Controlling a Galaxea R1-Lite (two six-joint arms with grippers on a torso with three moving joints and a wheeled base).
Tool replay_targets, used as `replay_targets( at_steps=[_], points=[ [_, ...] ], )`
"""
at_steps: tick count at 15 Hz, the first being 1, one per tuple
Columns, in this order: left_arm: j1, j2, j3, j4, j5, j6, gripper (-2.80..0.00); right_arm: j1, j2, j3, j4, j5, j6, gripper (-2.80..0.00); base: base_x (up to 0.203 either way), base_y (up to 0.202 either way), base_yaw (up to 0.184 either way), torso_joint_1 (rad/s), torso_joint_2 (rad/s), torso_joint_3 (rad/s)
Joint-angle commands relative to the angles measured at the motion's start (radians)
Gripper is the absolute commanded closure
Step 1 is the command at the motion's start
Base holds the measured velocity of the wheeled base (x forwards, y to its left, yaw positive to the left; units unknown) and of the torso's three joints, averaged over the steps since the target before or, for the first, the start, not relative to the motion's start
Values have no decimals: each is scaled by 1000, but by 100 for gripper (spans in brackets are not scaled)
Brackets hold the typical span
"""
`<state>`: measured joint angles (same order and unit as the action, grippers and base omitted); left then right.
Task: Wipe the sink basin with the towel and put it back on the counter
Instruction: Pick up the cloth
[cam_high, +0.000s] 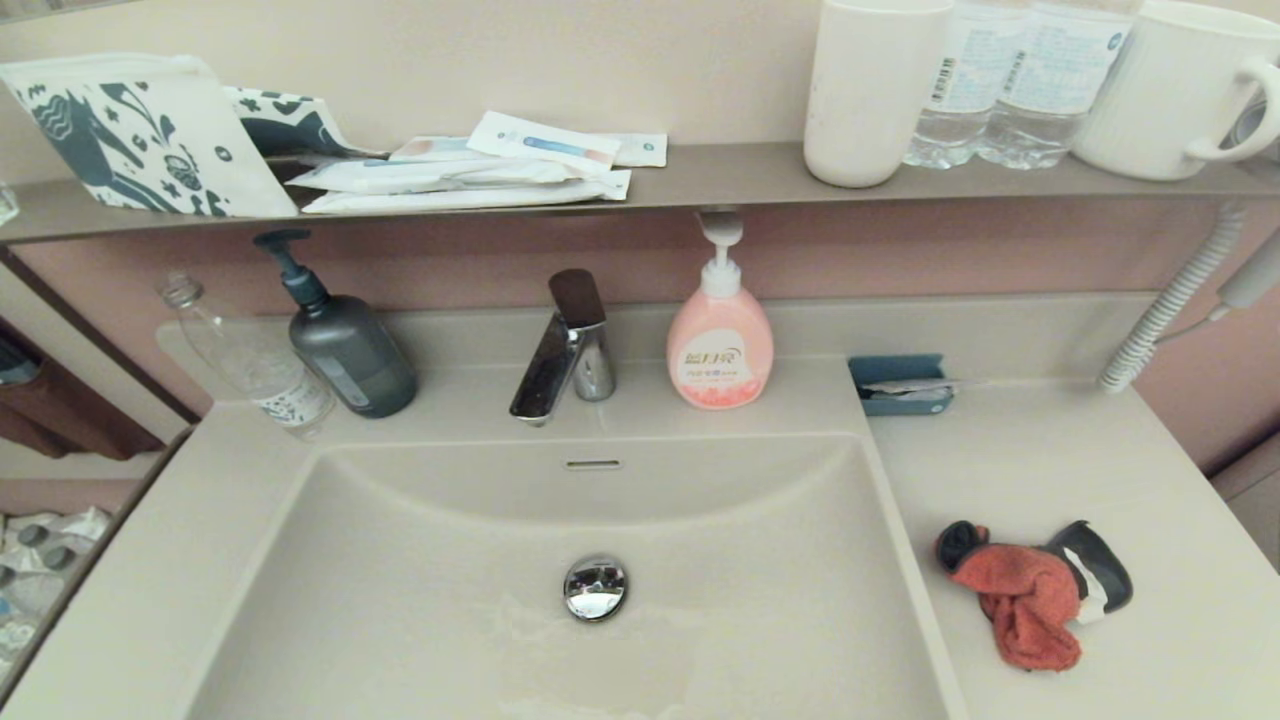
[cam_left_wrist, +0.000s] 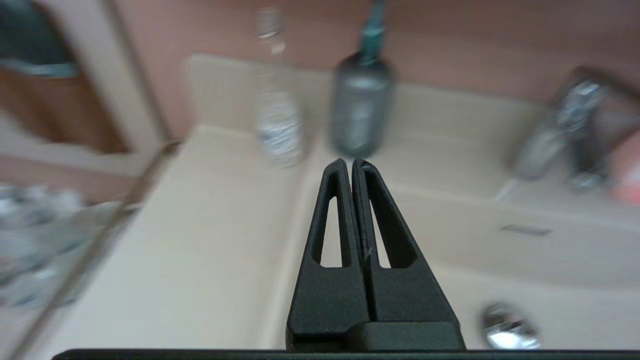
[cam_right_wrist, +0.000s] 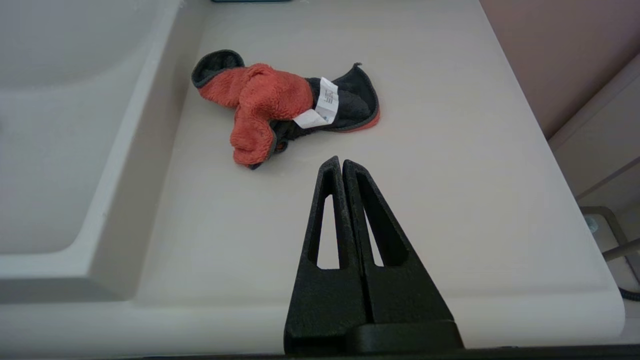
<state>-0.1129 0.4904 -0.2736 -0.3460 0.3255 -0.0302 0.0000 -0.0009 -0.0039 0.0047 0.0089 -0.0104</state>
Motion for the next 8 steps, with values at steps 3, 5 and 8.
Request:
replay_targets(
  at_steps=[3,5,8],
  points=[
    [42,-206,95,107,0,8,0,0,1,-1,0,0,0,0,0,0,0,0,0,0],
    [47,-205,133,110,-55,-60,0,0,1,1,0,0,0,0,0,0,0,0,0,0],
    [74,-226,151,117,-87,-71,0,0,1,1,0,0,0,0,0,0,0,0,0,0]
  ],
)
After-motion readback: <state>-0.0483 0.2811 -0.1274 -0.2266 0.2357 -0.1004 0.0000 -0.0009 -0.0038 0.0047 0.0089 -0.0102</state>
